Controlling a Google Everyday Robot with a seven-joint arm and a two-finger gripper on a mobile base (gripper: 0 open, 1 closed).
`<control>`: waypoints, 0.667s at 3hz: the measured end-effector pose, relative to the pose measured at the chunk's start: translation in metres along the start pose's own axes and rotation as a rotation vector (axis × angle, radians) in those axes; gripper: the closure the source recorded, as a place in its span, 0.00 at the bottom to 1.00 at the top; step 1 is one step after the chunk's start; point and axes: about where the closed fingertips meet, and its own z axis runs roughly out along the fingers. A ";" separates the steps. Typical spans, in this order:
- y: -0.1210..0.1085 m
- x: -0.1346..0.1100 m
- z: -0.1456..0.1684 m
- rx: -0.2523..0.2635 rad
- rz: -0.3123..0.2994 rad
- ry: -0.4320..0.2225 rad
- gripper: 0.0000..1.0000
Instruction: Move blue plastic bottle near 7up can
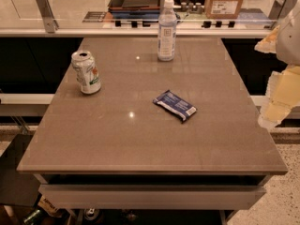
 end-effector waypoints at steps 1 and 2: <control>0.000 0.000 0.000 0.000 0.000 0.000 0.00; -0.007 0.022 0.003 0.023 0.146 -0.020 0.00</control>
Offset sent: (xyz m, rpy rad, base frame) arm 0.0105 -0.0765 -0.0247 0.1863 -0.0013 -0.4590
